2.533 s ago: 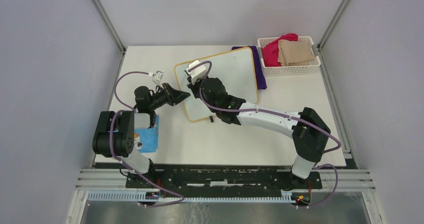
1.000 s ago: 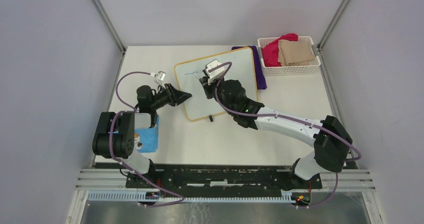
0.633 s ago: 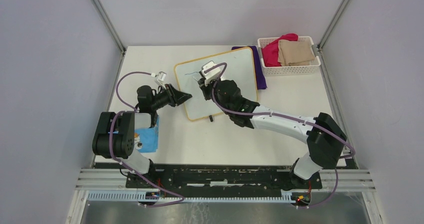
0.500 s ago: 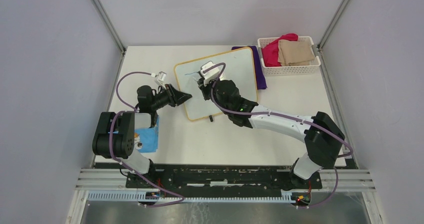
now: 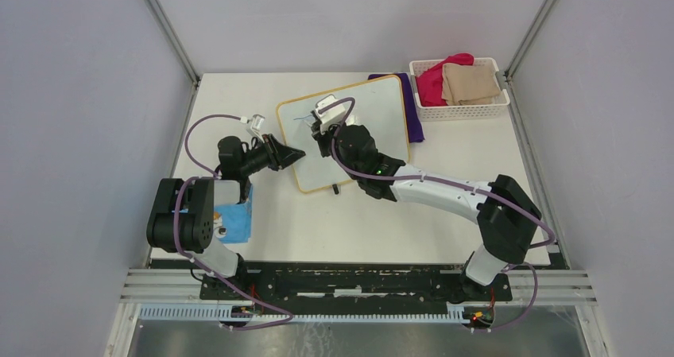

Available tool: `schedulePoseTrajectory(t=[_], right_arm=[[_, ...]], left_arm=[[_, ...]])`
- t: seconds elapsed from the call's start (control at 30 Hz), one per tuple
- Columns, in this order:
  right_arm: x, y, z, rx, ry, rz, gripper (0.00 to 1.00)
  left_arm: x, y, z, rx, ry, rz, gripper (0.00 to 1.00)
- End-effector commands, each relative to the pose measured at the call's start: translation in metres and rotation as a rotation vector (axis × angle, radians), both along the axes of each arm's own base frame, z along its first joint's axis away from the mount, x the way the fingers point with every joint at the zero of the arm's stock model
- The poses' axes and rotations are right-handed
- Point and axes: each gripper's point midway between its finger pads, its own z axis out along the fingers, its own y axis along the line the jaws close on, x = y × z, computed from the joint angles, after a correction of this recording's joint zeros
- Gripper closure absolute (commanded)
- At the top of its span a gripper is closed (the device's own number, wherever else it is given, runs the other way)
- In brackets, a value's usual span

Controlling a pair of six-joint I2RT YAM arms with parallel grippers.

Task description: Write a sentence on the whiteboard

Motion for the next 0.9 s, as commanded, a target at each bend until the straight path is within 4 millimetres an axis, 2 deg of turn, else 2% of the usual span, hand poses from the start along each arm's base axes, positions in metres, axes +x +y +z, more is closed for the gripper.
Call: schedulePoseTrajectory(t=[0.0,0.33,0.87], right_arm=[[0.004,0.002,0.017,0.046,-0.022,-0.019,1.00],[0.001,-0.005,-0.005,0.005,0.010,-0.029,1.00],[-0.018,-0.027,-0.040,-0.038,0.068,-0.019,1.00]], left_arm=[[0.006,0.000,0.012,0.033,-0.081,-0.005,0.63],[0.007,0.000,0.013,0.033,-0.084,-0.003,0.63],[0.006,-0.001,0.014,0.034,-0.086,-0.004,0.63]])
